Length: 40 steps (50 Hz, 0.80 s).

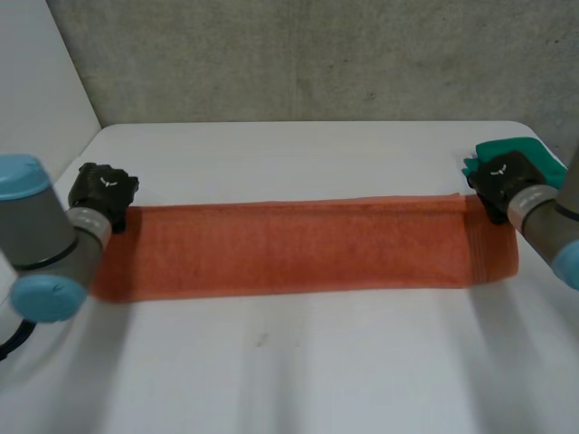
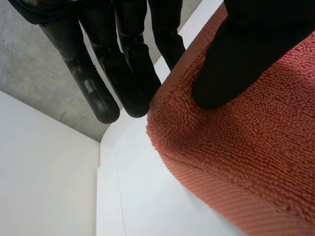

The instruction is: Fold the laundry.

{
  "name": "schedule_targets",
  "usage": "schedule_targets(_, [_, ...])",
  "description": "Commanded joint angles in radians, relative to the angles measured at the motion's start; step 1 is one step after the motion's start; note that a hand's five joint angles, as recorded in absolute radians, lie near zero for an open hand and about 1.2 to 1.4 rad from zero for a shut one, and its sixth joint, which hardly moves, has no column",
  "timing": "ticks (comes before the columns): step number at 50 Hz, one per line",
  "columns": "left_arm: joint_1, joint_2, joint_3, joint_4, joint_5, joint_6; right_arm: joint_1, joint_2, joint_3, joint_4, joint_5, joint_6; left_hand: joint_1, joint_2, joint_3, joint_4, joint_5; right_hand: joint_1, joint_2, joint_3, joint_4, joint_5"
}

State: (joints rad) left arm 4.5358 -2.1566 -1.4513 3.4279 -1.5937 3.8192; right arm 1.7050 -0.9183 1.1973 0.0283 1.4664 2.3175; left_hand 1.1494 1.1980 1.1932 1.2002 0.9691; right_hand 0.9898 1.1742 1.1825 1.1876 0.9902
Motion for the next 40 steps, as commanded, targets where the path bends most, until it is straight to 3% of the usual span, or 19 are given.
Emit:
schedule_targets(1, [-0.035,-0.169,0.218,-0.007,-0.068,0.000,0.028,0.183,-0.205,-0.064,0.008,0.003,0.247,0.198,0.203,0.196,0.253,0.406,0.222,0.214,0.209,0.231])
schedule_targets(9, [-0.069,-0.270,0.350,-0.003,-0.072,0.003,0.045,0.355,-0.436,-0.071,0.041,0.011,0.247,0.198,0.203,0.196,0.253,0.406,0.222,0.214,0.209,0.231])
schedule_targets(10, [-0.070,-0.278,0.361,-0.003,-0.075,0.003,0.047,0.367,-0.453,-0.073,0.042,0.016,0.247,0.198,0.203,0.196,0.253,0.230,0.046,0.038,0.032,0.055])
schedule_targets(11, [-0.073,-0.288,0.380,-0.006,-0.081,0.003,0.047,0.378,-0.467,-0.076,0.042,0.017,0.090,0.042,0.047,0.039,0.096,-0.129,-0.313,-0.322,-0.327,-0.304])
schedule_targets(13, [-0.075,-0.292,0.385,-0.007,-0.092,0.002,0.048,0.403,-0.501,-0.082,0.049,0.025,-0.445,-0.494,-0.489,-0.496,-0.439,-0.815,-1.000,-1.008,-1.013,-0.990])
schedule_targets(15, [-0.080,-0.293,0.384,-0.010,-0.127,0.007,0.051,0.400,-0.507,-0.082,0.055,0.037,-0.975,-1.023,-1.019,-1.026,-0.969,-0.815,-1.000,-1.008,-1.013,-0.990])
schedule_targets(22, [-0.103,-0.235,0.318,-0.016,-0.158,-0.035,0.041,0.233,-0.414,-0.036,0.057,0.204,-0.975,-1.023,-1.019,-1.026,-0.969,-0.815,-1.000,-1.008,-1.013,-0.990])
schedule_targets(26, [-0.100,-0.103,0.209,-0.016,-0.146,-0.096,0.036,0.089,-0.271,0.048,-0.009,0.272,-0.975,-1.023,-1.019,-1.026,-0.969,-0.815,-1.000,-1.008,-1.013,-0.990])
schedule_targets(33, [-0.112,0.112,-0.033,-0.013,-0.005,-0.193,-0.043,-0.063,0.023,0.124,-0.170,0.281,-0.974,-1.023,-1.018,-1.025,-0.968,-0.759,-0.943,-0.951,-0.957,-0.934])
schedule_targets(40, [-0.110,0.218,-0.214,0.016,0.060,-0.201,-0.088,-0.096,0.208,-0.006,-0.222,0.267,-0.971,-1.020,-1.015,-1.022,-0.965,-0.535,-0.720,-0.728,-0.733,-0.710])
